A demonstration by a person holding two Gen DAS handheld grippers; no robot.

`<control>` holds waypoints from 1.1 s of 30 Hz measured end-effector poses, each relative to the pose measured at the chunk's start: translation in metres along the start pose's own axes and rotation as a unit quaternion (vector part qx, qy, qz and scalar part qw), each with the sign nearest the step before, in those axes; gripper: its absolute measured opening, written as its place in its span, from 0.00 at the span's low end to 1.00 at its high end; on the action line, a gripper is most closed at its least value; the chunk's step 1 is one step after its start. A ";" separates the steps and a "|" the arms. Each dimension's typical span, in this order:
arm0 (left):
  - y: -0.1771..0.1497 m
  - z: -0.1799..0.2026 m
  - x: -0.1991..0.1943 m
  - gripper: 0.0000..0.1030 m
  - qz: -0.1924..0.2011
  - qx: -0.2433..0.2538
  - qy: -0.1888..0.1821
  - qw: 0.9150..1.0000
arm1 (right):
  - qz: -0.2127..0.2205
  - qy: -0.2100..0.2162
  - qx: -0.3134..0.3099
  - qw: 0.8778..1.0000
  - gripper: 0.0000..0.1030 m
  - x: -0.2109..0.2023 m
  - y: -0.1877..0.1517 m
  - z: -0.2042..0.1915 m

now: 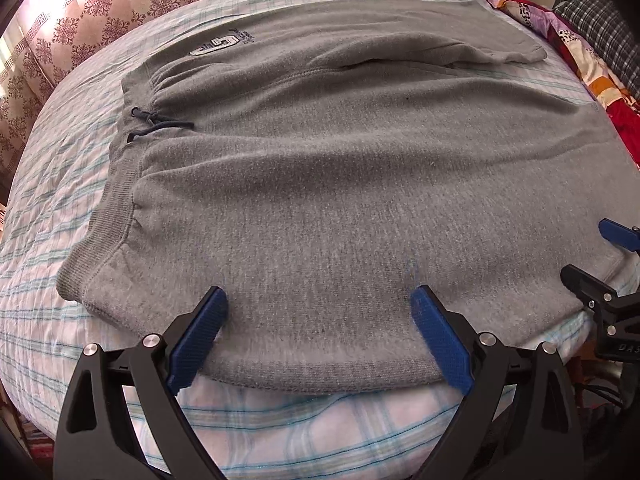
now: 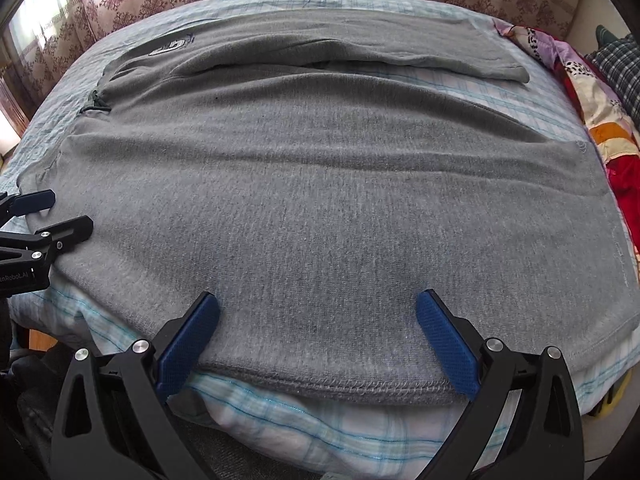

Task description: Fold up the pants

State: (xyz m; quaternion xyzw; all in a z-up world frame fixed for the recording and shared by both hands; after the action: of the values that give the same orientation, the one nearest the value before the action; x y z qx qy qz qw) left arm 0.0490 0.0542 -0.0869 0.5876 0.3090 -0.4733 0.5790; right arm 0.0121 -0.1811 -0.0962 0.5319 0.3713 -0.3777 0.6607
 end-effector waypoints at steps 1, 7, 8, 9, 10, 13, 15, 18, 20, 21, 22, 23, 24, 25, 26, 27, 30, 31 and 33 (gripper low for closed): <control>-0.003 0.000 0.001 0.93 -0.003 0.004 -0.002 1.000 | -0.005 0.004 0.003 1.000 0.95 0.000 -0.002 0.001; -0.015 0.001 0.001 0.93 -0.007 0.018 -0.009 1.000 | -0.015 0.015 0.006 1.000 0.95 -0.003 -0.012 0.005; -0.016 0.002 0.000 0.93 -0.008 0.019 -0.009 1.000 | -0.015 0.015 0.006 1.000 0.95 -0.004 -0.012 0.005; -0.016 0.002 0.001 0.93 -0.009 0.021 -0.009 1.000 | -0.015 0.016 0.005 1.000 0.95 -0.003 -0.012 0.005; -0.015 0.002 0.000 0.93 -0.010 0.022 -0.010 1.000 | -0.016 0.017 0.003 1.000 0.95 -0.003 -0.011 0.005; -0.011 0.002 -0.003 0.93 -0.017 0.027 -0.012 0.999 | -0.013 0.031 -0.008 0.999 0.95 -0.007 -0.005 0.010; -0.002 0.003 -0.007 0.93 -0.014 0.035 -0.008 0.999 | 0.001 0.028 0.001 1.000 0.95 -0.014 0.002 0.023; 0.012 0.013 -0.017 0.93 0.006 0.051 -0.007 0.999 | 0.025 -0.007 0.021 0.999 0.95 -0.017 0.013 0.052; 0.025 0.023 -0.021 0.93 0.016 0.062 -0.016 0.998 | 0.031 -0.039 0.046 0.998 0.95 -0.012 0.019 0.078; 0.032 0.029 -0.021 0.93 0.020 0.067 -0.022 0.997 | 0.030 -0.051 0.060 0.996 0.95 -0.009 0.021 0.090; 0.040 0.034 -0.020 0.93 0.023 0.071 -0.026 0.997 | 0.029 -0.062 0.074 0.995 0.95 -0.005 0.022 0.104; 0.047 0.040 -0.018 0.93 0.025 0.073 -0.030 0.997 | 0.029 -0.074 0.085 0.993 0.95 -0.002 0.023 0.115; 0.056 0.046 -0.015 0.93 0.026 0.074 -0.035 0.996 | 0.028 -0.086 0.095 0.991 0.95 0.002 0.024 0.123; 0.063 0.053 -0.010 0.93 0.025 0.075 -0.042 0.996 | 0.027 -0.093 0.103 0.990 0.95 0.005 0.021 0.134; 0.071 0.058 -0.005 0.93 0.023 0.075 -0.050 0.996 | 0.025 -0.099 0.112 0.989 0.95 0.008 0.020 0.143; 0.079 0.064 0.002 0.93 0.018 0.076 -0.058 0.995 | 0.024 -0.104 0.119 0.987 0.95 0.010 0.019 0.149; 0.101 0.080 0.027 0.93 0.001 0.070 -0.082 0.994 | 0.024 -0.116 0.129 0.985 0.95 0.016 0.016 0.163; 0.108 0.084 0.035 0.92 -0.003 0.065 -0.085 0.994 | 0.025 -0.121 0.128 0.984 0.95 0.017 0.015 0.164; 0.121 0.088 0.049 0.92 -0.003 0.058 -0.089 0.994 | 0.029 -0.130 0.125 0.983 0.95 0.017 0.013 0.167</control>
State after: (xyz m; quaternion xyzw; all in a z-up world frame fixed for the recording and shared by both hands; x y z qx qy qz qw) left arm 0.1595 -0.0577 -0.0739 0.5744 0.2301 -0.5429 0.5678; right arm 0.0466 -0.3449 -0.0797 0.5674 0.2165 -0.4677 0.6422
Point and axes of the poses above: each gripper's, at about its wrist camera, not at the fingertips, and x roughly the way its jaws point, z to its right, y to its top, the point moved 1 cm from there along x, roughly the way its jaws point, and after that the axes turned 10 degrees about -y, right-handed, at the moved point
